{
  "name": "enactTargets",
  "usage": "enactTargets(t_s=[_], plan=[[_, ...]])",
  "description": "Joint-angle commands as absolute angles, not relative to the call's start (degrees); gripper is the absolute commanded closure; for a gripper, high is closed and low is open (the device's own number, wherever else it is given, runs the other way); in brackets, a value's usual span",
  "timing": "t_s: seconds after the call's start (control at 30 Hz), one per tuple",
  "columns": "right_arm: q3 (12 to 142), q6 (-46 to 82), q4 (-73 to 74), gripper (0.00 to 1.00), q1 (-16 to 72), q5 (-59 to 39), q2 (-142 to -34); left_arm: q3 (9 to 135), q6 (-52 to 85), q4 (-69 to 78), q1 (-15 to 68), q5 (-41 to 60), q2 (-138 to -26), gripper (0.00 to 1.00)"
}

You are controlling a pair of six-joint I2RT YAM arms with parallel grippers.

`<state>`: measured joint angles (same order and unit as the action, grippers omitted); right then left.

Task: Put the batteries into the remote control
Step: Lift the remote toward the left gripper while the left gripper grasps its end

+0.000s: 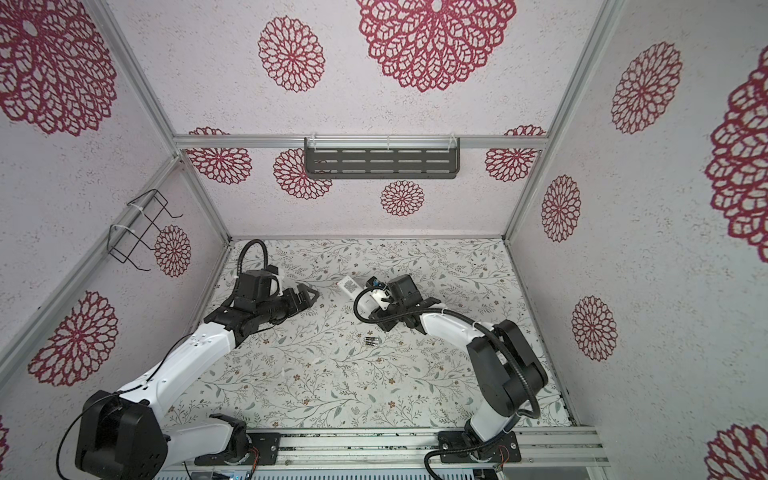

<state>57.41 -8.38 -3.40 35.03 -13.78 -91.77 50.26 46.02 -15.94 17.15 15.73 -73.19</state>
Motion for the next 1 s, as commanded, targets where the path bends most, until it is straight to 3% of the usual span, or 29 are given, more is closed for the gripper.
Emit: enactTargets(t_s=[0.0, 0.37, 0.5, 0.67, 0.83, 0.97], plan=[[57.25, -5.92, 0.89, 0.57, 37.39, -16.31, -86.49, 50.67, 50.31, -6.88, 18.54, 18.94, -74.58, 0.03], [57.02, -4.60, 1.63, 0.58, 42.69, -14.44, -79.72, 52.30, 50.27, 1.58, 19.33, 27.10, -75.20, 0.00], [58.74, -4.29, 0.53, 0.59, 43.97, -13.05, -79.99, 52.16, 50.19, 2.53, 19.38, 27.14, -75.30, 0.16], [59.53, -4.00, 1.15, 0.60, 44.91, -11.57, -80.17, 51.77, 51.68, 5.44, 19.45, 28.69, -76.44, 0.44], [60.47, -3.95, 1.05, 0.61, 45.52, -10.55, -81.11, 51.08, 52.95, 7.85, 19.44, 29.56, -77.21, 0.55], [61.21, -3.82, 0.97, 0.61, 45.87, -10.05, -81.99, 50.88, 52.87, 8.26, 19.43, 29.81, -77.69, 0.72]])
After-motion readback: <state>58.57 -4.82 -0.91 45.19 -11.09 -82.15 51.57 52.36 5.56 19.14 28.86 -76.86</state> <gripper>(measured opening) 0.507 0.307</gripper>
